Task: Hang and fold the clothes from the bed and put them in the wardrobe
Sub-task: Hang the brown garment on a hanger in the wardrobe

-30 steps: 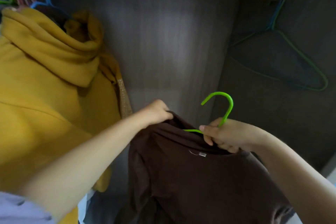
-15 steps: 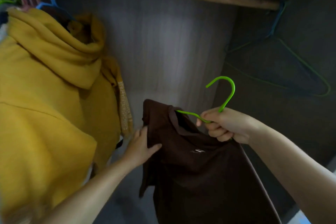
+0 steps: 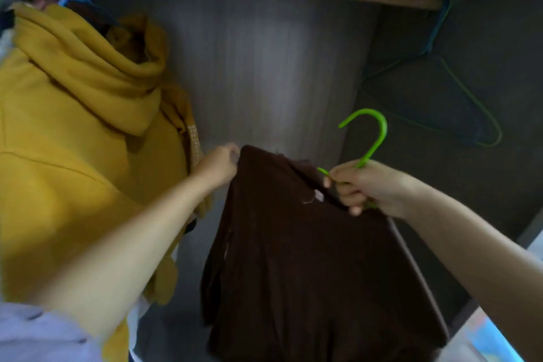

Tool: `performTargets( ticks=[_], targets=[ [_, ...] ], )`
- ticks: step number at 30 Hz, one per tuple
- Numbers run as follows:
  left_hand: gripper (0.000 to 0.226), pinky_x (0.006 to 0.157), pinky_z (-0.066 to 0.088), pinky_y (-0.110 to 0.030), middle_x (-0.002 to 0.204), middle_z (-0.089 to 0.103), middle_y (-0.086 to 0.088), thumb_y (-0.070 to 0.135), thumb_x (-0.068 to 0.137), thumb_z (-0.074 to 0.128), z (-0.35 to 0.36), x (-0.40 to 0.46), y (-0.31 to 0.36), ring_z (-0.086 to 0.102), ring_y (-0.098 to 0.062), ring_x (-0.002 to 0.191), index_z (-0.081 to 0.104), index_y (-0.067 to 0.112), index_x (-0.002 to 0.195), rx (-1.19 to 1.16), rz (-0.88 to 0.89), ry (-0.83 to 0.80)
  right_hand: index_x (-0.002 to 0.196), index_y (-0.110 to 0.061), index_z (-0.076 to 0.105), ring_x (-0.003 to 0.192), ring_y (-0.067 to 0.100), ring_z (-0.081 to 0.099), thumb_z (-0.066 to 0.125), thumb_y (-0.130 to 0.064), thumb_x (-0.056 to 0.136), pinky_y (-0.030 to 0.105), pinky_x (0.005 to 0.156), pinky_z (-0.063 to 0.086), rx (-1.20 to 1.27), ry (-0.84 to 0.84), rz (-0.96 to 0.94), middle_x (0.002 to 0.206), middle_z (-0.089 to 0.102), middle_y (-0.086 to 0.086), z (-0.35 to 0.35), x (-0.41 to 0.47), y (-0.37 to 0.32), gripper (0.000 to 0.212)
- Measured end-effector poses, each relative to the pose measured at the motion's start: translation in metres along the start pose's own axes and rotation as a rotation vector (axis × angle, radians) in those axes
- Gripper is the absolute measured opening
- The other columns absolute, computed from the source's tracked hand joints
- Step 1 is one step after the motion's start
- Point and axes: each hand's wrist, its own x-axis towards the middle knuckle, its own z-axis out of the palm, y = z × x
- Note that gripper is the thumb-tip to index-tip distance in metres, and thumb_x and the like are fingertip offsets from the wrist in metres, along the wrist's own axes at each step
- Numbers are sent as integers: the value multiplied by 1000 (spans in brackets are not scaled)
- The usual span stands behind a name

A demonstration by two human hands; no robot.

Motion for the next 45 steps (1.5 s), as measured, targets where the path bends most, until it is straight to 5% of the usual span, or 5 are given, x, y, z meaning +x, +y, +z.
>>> performTargets(
  ticks=[8,21,29,34,45],
  targets=[
    [21,80,48,-40,88,59,-9,20,86,53,32,-122,100,57,-26,88,69,7,82,-13,886,117,74,-1,52,53,17,66,34,-6,100,25,54,56,601,2,225,56,62,9,34,32,-5,32],
    [74,77,50,-31,139,31,-2,23,96,47,19,-118,62,60,-25,100,-1,27,151,-8,200,-3,85,-9,43,51,10,65,37,-2,100,27,59,48,287,30,-38,81,61,8,55,63,-56,18],
    [33,86,39,-23,118,64,-18,12,98,44,-99,-72,57,58,-33,110,52,4,129,-187,102,565,103,-5,57,95,23,57,50,-35,97,19,65,35,-440,178,-616,93,63,6,109,88,-173,32],
    [28,71,39,-22,112,65,-15,11,97,42,-180,-39,62,60,-31,105,57,5,120,-109,37,684,153,-11,-5,128,26,46,39,-35,101,23,89,34,-410,93,-675,150,36,14,145,103,-243,73],
    [38,108,24,-46,134,42,-5,21,95,40,-232,13,-22,33,-26,130,51,18,132,686,-299,580,133,8,45,124,34,49,43,-21,100,31,95,40,-509,-6,-596,136,50,25,225,187,-292,44]
  ],
)
